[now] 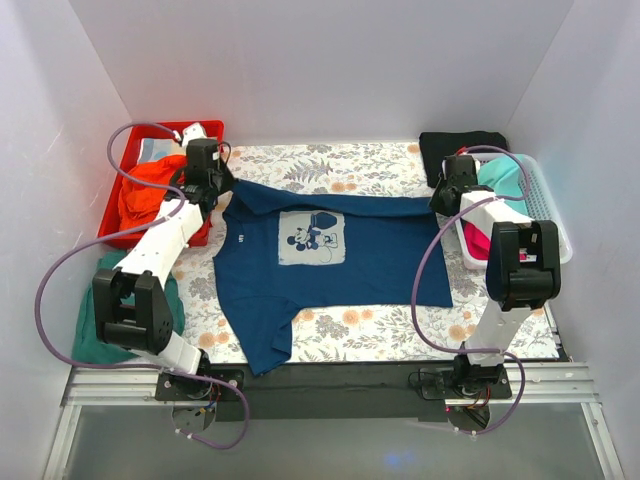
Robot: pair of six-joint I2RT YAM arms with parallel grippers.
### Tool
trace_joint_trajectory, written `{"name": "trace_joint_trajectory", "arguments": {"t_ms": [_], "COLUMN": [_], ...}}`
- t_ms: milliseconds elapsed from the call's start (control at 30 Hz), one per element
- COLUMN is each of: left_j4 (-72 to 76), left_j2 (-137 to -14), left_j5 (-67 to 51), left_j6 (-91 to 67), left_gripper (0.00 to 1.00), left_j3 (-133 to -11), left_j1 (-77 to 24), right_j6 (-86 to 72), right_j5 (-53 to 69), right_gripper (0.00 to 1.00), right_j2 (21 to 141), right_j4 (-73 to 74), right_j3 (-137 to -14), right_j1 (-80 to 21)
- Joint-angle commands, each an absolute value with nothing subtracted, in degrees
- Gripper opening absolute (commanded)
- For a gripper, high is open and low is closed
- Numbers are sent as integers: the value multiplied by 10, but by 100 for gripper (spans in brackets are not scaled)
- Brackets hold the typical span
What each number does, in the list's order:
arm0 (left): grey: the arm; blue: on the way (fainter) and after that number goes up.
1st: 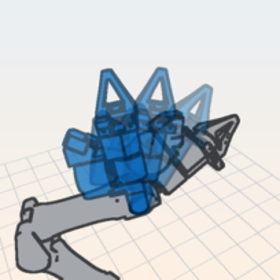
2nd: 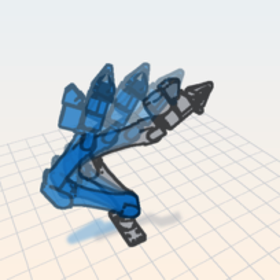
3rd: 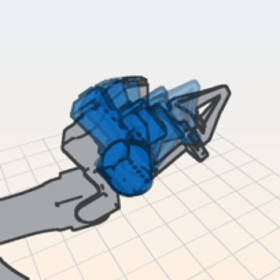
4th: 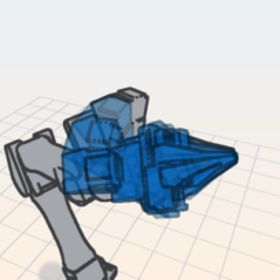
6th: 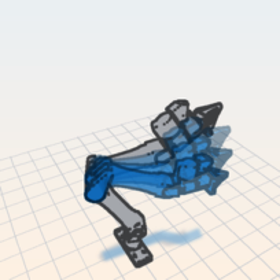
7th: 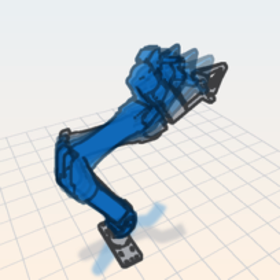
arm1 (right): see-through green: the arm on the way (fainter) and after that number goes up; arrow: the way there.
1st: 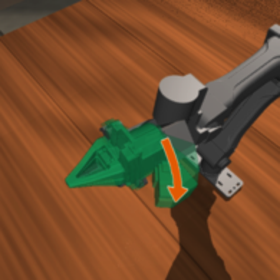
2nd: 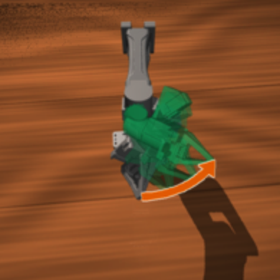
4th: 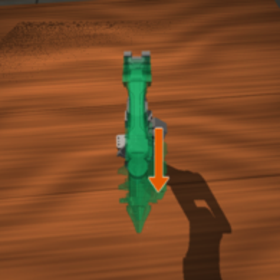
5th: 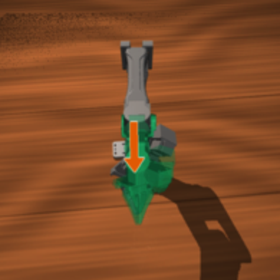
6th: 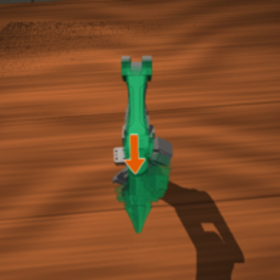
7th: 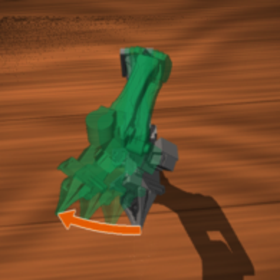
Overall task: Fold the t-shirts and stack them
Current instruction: Fold the flattened tshirt in 1/3 of the way
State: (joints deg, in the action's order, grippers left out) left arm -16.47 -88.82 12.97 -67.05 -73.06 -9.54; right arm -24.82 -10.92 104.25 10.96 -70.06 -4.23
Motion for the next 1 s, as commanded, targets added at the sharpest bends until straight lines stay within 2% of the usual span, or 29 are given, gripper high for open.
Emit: {"name": "trace_joint_trajectory", "arguments": {"t_ms": [0, 700, 767, 800, 867, 900, 967], "left_j4": [-200, -247, -246, -246, -244, -243, -243], "left_j2": [-831, -778, -782, -784, -791, -794, -803], "left_j5": [130, 120, 113, 113, 106, 107, 106], "left_j6": [-685, -715, -720, -722, -731, -735, -739], "left_gripper": [0, 0, 0, 0, 0, 0, 0], "left_j3": [-706, -639, -634, -631, -626, -624, -617], "left_j1": [-93, -93, -93, -93, -93, -93, -93], "right_j6": [-266, -301, -296, -294, -284, -277, -265], "right_j5": [-117, -183, -187, -192, -222, -235, -260], "right_gripper": [1, 1, 9, 21, 35, 40, 42], "right_j2": [1023, 999, 1000, 998, 991, 981, 976], "right_j4": [144, 199, 202, 202, 202, 201, 195], "right_j3": [-664, -634, -642, -644, -656, -662, -683], "right_j1": [-35, -38, -42, -50, -76, -87, -123]}}
